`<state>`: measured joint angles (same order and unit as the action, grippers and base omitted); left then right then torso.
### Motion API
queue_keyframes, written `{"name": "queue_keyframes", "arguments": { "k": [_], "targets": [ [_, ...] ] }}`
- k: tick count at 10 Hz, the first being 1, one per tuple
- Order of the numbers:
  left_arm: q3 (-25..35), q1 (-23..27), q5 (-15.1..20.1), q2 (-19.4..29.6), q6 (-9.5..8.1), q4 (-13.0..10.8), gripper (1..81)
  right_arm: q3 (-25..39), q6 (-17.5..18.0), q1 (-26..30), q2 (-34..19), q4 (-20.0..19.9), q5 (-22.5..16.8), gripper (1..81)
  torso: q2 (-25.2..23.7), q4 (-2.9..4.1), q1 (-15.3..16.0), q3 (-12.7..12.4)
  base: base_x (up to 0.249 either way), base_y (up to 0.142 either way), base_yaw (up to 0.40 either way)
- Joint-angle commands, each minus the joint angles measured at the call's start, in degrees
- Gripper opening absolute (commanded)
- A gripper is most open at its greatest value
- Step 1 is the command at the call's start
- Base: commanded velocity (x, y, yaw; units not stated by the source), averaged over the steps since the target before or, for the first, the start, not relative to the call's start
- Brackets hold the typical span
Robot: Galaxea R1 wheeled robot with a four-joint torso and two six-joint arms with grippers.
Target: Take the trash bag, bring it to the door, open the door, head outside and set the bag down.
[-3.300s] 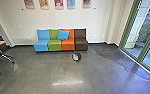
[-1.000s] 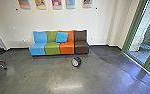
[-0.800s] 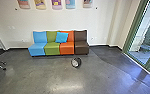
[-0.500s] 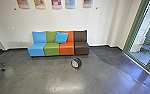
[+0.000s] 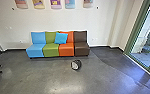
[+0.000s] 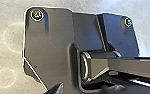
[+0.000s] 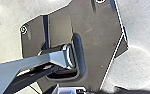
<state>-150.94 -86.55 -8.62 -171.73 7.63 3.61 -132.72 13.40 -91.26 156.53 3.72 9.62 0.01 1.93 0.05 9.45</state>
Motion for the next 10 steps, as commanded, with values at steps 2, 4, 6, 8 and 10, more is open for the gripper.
{"name": "queue_keyframes", "arguments": {
  "k": [2, 4, 6, 8, 10],
  "targets": [
    [0.21, 1.6, 3.35, 0.07, 0.19, -0.09, 81.1, 0.45, 0.05, 1.03, -1.02, 0.06, -3.03, 81.1, -0.01, 0.0, 0.0, 0.0, 0.159, 0.0, 0.0],
    [0.21, 1.51, 3.35, 0.41, 0.19, 0.0, 81.1, 0.45, 0.05, 1.03, -0.93, 0.15, -3.03, 81.1, -0.01, 0.0, 0.02, 0.0, 0.159, 0.0, 0.0],
    [-1.46, 1.17, 3.43, 0.86, -0.07, 0.08, 81.1, -1.74, 0.05, 1.03, 0.65, 0.24, -3.03, 81.1, -0.01, 0.0, 0.02, 0.0, 0.156, 0.0, 0.0],
    [-4.27, 0.2, 3.52, 1.29, -0.34, 0.17, 81.1, -5.96, -0.13, 1.03, 3.64, 0.41, -3.11, 81.1, -0.01, 0.0, 0.02, 0.0, 0.154, 0.0, 0.0],
    [-4.71, -1.12, 3.43, 2.09, -0.34, 0.08, 81.1, -6.75, -0.13, 1.11, 4.26, 0.41, -3.2, 81.1, -0.01, 0.0, 0.02, 0.0, 0.148, 0.0, 0.0]
  ]
}}
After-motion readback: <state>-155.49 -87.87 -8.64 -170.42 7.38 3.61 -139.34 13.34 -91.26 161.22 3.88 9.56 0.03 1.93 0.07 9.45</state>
